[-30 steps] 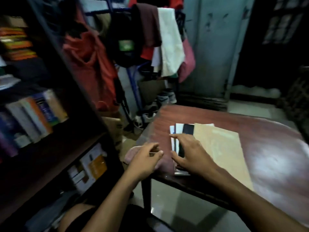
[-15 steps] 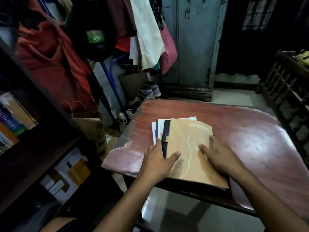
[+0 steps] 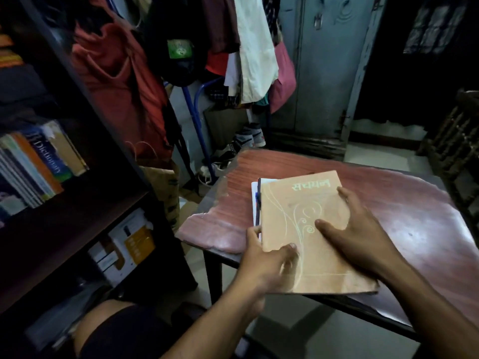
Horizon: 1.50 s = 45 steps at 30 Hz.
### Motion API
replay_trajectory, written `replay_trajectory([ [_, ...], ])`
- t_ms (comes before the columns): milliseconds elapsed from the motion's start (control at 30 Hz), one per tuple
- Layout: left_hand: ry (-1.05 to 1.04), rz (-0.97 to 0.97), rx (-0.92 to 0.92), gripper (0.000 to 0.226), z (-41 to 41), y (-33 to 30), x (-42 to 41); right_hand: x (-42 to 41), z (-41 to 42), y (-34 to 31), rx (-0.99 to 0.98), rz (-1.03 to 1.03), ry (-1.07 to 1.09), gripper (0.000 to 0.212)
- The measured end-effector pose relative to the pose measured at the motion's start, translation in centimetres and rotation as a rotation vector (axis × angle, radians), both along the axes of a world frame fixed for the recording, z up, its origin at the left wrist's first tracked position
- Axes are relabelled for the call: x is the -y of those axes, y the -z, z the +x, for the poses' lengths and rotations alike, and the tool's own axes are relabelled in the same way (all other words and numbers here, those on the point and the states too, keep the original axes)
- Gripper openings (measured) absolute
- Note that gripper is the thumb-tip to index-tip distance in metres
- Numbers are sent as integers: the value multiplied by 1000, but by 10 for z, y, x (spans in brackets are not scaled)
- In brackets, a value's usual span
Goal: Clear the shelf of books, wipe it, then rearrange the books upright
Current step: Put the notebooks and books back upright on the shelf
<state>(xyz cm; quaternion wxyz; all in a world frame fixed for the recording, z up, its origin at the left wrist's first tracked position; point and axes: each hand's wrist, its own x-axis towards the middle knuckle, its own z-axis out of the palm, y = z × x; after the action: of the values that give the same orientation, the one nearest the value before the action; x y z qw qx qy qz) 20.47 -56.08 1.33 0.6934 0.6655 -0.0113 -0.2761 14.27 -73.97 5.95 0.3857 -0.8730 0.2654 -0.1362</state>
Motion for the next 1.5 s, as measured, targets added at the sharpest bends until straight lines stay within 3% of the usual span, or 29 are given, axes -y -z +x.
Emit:
replay_trajectory([
  [100, -116, -18, 143, 51, 5, -11, -39, -33, 12, -10, 139, 218, -100, 84],
  [233, -327, 29, 286, 48, 10, -38, -137, -123, 54, -16, 242, 567, -325, 49],
  [333, -541, 75, 321, 46, 1, -46, -232, -212, 93, -17, 209, 612, -506, 29],
  [433, -805, 109, 297, 45, -18, -44, -332, -324, 135, -14, 112, 638, -765, 27],
  [600, -1256, 205, 243, 54, -60, -32, -466, -509, 161, -2, 150, 355, -1130, 57],
  [733, -1404, 263, 175, 86, -80, -11, -522, -594, 179, 2, 150, 132, -1315, 39],
  [867, -1505, 321, 272, 49, -92, -9, -547, -626, 208, 15, 128, -193, -1412, 40],
  [1000, -1665, 404, 395, 65, -99, -13, -573, -640, 241, 19, 116, -467, -1535, 57],
  [1100, -1763, 507, 466, 43, -103, -13, -598, -644, 255, -3, 89, -698, -1585, 41],
  [1200, -1771, 602, 517, 20, -97, -19, -613, -647, 264, -21, 159, -1007, -1593, 45],
  [1267, -1778, 658, 542, 19, -88, -20, -618, -651, 260, -32, 224, -1181, -1580, 50],
  [1367, -1812, 730, 510, 32, -71, -14, -624, -663, 233, -47, 291, -1159, -1692, 55],
  [1500, -1853, 674, 459, 30, -60, -13, -628, -693, 187, -46, 415, -1039, -1893, 46],
])
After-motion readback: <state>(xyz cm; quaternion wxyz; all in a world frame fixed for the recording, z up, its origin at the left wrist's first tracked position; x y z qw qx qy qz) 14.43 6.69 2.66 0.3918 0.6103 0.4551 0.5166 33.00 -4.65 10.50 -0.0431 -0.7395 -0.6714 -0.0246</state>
